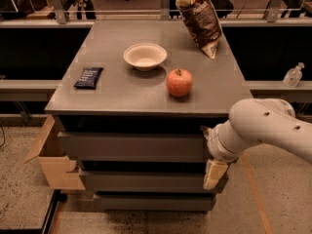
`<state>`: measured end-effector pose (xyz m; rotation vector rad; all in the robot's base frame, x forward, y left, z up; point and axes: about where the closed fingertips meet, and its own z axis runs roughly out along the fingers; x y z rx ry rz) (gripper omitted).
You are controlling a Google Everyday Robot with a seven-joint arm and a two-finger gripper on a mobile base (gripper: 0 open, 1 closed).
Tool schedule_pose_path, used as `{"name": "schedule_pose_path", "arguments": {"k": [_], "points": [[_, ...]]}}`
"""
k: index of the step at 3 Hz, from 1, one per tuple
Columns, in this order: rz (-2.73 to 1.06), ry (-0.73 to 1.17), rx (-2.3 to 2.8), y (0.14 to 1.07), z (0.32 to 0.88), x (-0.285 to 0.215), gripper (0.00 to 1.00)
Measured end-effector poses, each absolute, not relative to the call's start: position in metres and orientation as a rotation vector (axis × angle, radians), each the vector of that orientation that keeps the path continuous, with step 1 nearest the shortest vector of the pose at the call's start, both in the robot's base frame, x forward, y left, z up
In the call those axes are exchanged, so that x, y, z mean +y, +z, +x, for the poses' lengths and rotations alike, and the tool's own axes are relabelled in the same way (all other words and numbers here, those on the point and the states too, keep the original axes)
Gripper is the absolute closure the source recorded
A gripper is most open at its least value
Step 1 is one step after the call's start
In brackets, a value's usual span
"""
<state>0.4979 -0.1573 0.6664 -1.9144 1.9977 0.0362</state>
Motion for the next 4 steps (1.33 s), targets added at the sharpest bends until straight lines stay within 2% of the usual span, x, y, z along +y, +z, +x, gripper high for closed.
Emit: {"name": "schedule_pose_path", "arguments": {"k": [1,2,4], "points": [[-1.909,0.037,2.0,0.6543,0.5124,-0.1581,0.0],[-1.912,0.041,1.995,0.6477,0.5202,-0.1569,0.17],[-1.922,0.062,1.993,0.6495,0.5149,-0.1612,0.63]]}}
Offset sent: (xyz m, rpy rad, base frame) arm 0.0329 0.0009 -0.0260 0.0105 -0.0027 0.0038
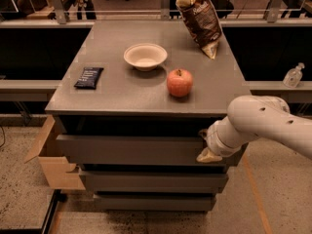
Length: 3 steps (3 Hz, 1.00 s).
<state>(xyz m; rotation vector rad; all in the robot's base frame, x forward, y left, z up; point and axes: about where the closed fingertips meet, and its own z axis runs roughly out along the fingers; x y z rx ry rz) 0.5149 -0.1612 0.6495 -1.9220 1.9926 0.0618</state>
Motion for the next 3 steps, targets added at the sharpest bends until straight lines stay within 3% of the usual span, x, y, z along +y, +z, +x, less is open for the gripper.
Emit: {"name": "schedule_pose_path", "arguments": {"k": [1,2,3], "points": [[-1.922,0.062,1.993,0.6566,0.5147,-0.1612,0.88],[-1.922,0.062,1.993,0.658,0.5147,-0.1612,1.0],[-1.922,0.062,1.993,0.658,0.5147,-0.1612,1.0]]}}
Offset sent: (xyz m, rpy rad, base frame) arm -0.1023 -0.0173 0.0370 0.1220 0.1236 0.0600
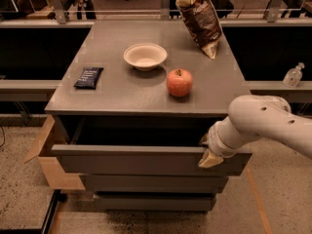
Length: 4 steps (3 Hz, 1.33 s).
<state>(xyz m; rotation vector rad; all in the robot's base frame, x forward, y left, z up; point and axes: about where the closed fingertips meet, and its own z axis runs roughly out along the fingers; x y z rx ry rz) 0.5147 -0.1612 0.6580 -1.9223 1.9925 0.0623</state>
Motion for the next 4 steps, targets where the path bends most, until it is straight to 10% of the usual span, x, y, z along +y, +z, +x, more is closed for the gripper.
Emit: {"name": "schedule_pose_path", "arguments": {"k": [4], "points": [[-1.908,0.148,2.028,0.656,0.458,-0.174,1.0]]}}
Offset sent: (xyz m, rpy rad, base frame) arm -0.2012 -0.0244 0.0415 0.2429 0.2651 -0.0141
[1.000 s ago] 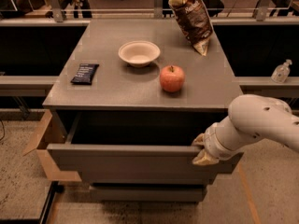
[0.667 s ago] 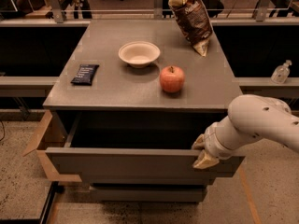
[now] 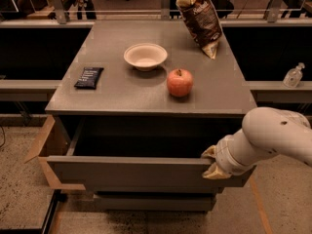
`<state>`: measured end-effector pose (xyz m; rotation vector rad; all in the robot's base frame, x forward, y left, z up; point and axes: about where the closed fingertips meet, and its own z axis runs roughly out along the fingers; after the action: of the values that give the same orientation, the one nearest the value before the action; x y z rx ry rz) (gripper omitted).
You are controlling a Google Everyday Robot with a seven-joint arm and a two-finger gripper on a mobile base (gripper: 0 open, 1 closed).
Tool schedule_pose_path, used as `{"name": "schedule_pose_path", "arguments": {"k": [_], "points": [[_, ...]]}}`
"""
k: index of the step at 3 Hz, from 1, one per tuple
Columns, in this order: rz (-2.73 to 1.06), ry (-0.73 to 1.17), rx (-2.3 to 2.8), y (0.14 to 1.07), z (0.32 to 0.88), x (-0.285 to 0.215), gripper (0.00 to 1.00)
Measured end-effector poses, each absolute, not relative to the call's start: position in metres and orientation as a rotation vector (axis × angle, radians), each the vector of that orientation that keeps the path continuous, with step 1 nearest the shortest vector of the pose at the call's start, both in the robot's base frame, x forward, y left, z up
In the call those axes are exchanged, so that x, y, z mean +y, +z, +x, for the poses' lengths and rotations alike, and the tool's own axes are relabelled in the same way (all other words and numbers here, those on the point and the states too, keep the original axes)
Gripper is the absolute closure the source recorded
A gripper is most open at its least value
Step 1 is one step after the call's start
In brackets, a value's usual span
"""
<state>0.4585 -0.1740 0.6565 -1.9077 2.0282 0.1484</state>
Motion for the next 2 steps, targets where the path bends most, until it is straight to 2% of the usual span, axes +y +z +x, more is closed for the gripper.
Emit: {"name": "schedule_pose_path", "arguments": {"k": [2], "points": [[-1.9,0.148,2.04,0.6553,0.4491,-0.1767,1.0]]}}
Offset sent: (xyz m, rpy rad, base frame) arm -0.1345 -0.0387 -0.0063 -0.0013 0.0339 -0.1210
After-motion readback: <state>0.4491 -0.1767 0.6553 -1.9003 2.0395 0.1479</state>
